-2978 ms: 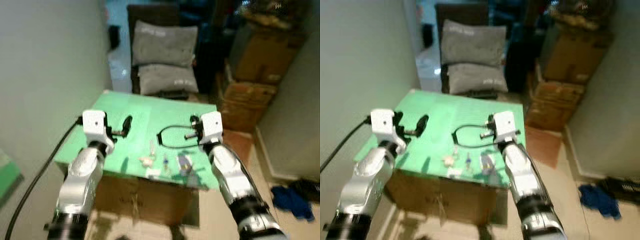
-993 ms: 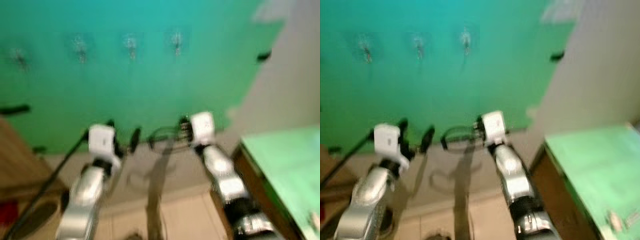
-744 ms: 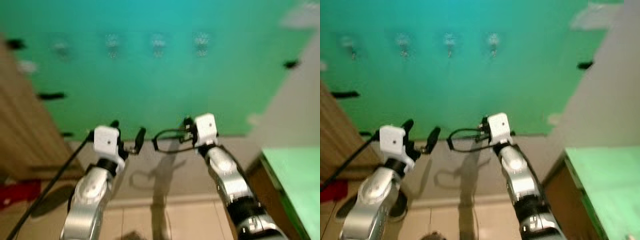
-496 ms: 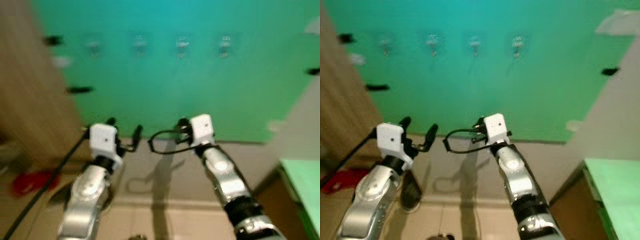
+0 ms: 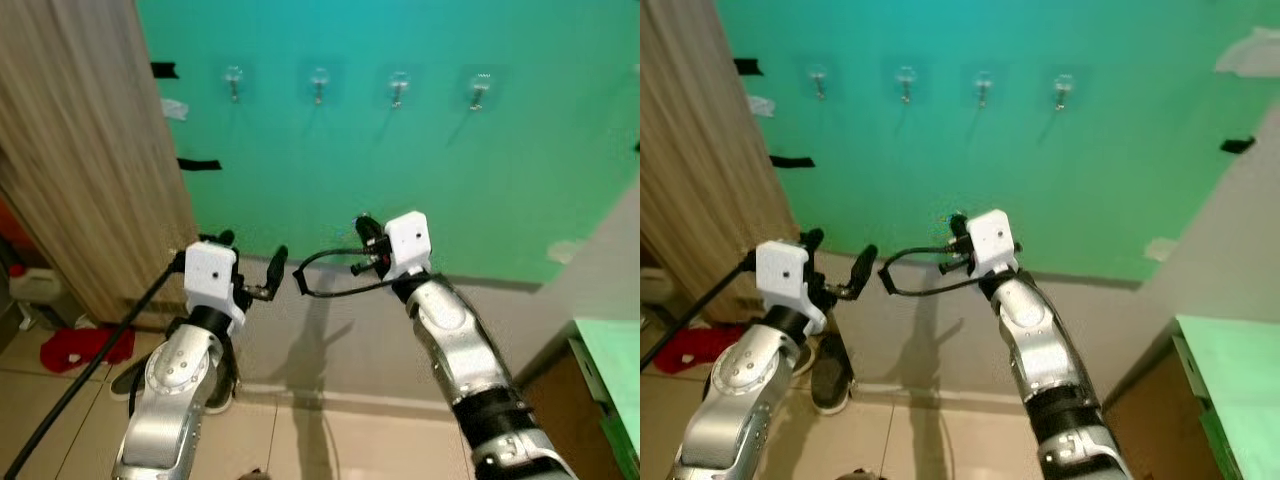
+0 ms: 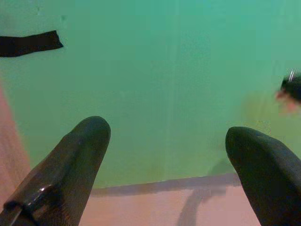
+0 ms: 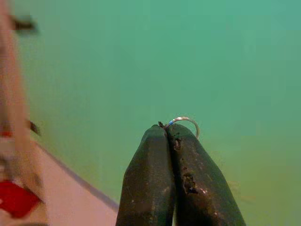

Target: Hang keys on a hook

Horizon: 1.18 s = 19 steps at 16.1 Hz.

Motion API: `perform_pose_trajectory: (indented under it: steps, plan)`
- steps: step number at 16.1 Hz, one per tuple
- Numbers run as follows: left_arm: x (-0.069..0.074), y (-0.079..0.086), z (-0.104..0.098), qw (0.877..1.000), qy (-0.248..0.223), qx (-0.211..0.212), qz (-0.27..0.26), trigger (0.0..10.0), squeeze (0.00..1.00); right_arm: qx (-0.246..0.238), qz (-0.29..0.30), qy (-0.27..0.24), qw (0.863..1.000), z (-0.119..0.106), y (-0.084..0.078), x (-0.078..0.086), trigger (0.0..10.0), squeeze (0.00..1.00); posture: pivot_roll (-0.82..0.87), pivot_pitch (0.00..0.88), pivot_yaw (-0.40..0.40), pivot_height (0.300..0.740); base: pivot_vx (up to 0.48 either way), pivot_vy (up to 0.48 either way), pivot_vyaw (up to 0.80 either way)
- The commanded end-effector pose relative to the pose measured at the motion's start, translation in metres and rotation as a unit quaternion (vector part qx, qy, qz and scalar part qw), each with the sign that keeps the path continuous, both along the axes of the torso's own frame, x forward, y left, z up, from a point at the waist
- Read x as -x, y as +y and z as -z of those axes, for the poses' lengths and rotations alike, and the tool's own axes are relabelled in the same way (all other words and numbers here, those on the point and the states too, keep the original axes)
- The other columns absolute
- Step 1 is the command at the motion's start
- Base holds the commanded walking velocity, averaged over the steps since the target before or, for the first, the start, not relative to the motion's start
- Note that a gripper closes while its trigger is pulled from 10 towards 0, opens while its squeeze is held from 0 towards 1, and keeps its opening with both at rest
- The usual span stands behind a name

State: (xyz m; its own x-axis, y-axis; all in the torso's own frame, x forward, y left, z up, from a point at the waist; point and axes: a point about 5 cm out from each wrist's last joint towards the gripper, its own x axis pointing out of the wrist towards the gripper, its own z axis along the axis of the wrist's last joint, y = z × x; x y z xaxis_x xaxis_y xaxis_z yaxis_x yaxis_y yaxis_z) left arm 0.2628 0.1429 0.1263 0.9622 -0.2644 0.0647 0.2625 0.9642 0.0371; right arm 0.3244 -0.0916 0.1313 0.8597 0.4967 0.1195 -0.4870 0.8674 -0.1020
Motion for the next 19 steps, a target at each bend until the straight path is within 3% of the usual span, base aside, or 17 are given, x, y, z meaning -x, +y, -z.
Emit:
perform_pose_trajectory:
  steps: [1,3,6,8,11,19]
  plan:
    - [-0.002,0.001,-0.001,1.000,0.002,0.004,0.003,10.0,0.00,-0.015,-0.018,-0.020,1.000,-0.016,0.002,-0.001,0.0,0.00,0.13,0.000,-0.022,0.740,0.000,0.000,0.00]
    - [-0.007,0.002,-0.002,1.000,0.001,0.001,0.003,10.0,0.00,-0.091,-0.011,-0.013,0.996,-0.041,-0.007,-0.011,0.0,0.00,0.13,0.001,-0.020,0.740,0.000,0.000,0.00]
    - [-0.009,0.002,-0.003,1.000,0.000,0.000,0.005,10.0,0.00,-0.122,-0.010,-0.007,0.992,-0.050,-0.008,-0.016,0.0,0.00,0.13,0.001,-0.018,0.740,0.000,0.000,0.00]
    - [-0.011,0.001,-0.005,1.000,-0.002,-0.001,0.010,10.0,0.00,-0.219,-0.026,0.023,0.975,-0.069,-0.011,-0.023,0.0,0.00,0.13,0.003,-0.020,0.740,0.000,0.000,0.00]
    - [-0.011,0.001,-0.005,1.000,-0.002,0.000,0.011,10.0,0.00,-0.275,-0.049,0.044,0.959,-0.082,-0.016,-0.027,0.0,0.00,0.13,0.004,-0.025,0.740,0.000,0.000,0.00]
    - [-0.010,-0.002,-0.002,1.000,0.004,0.000,0.020,10.0,0.00,-0.252,-0.113,0.047,0.960,-0.092,-0.010,-0.018,0.0,0.00,0.13,0.005,-0.028,0.740,0.000,0.000,0.00]
